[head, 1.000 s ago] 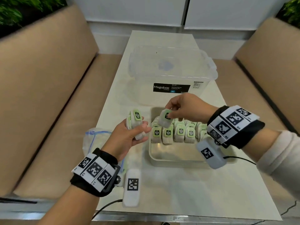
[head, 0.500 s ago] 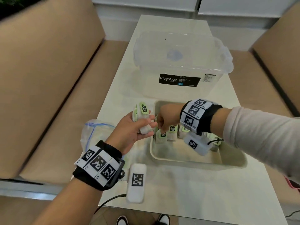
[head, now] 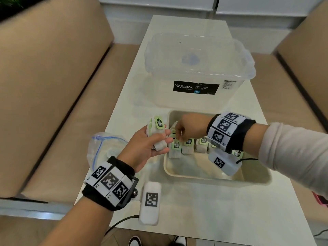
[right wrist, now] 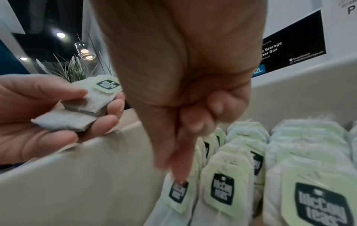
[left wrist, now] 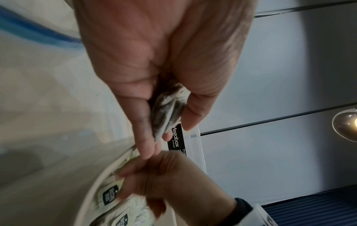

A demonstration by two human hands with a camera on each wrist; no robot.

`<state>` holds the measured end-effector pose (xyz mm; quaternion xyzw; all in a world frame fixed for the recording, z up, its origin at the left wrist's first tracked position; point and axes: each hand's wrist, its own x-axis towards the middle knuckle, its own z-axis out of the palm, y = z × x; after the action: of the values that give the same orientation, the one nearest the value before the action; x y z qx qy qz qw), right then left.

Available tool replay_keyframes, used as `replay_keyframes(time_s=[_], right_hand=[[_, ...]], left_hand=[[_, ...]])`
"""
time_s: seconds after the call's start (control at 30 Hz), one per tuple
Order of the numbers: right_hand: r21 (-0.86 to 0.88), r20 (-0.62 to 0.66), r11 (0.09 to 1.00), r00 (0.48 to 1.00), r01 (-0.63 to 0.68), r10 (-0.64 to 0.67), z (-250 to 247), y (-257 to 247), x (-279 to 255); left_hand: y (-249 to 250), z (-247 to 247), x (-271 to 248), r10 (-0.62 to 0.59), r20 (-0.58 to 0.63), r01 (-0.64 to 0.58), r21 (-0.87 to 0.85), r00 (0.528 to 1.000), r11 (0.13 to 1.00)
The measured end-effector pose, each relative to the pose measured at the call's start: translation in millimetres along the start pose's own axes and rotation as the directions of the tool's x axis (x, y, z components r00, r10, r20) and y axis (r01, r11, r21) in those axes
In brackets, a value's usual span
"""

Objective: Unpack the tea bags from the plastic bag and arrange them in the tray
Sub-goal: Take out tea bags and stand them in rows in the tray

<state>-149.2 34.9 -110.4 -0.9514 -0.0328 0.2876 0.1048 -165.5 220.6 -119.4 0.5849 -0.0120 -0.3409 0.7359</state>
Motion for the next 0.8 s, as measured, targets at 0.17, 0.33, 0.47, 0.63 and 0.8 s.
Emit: replay_keyframes(time_s=[0.17,0.33,0.47,0.63,0.8], right_hand=[[-0.013,0.422,0.994,0.901,0.112,-0.096,18.6,2.0,3.9],[-0.025,0.439,0.993,0.894,0.118,-0.095,25.1,-7.6,20.2],[-0.008,0.379,0.997,0.923,0.077,-0.068,20.1,-12.6,23.2],[0.085,0.38,0.995,0.922,0.053,-0.081,6.3,-12.0,5.2],[0.418,0.065,0.904,0.989,0.093,-0.132,-27.1,-3.3,-29.8]], left_hand=[[3.2,1.0,-1.1,-0.011,0.005,0.011,-0.032,1.0,0.999],[4.8,-0.7,-2.1,-0.028,0.019,0.029,-0.074,0.999,0.997],[3.1,-2.5,-3.2,-0.035,0.018,0.037,-0.106,0.999,0.994],[4.3,-6.5,-2.4,-0.026,0.006,0.026,-0.11,1.0,0.994],[5.9,-3.7,1.6,0.003,0.012,-0.003,-0.001,1.0,1.0]])
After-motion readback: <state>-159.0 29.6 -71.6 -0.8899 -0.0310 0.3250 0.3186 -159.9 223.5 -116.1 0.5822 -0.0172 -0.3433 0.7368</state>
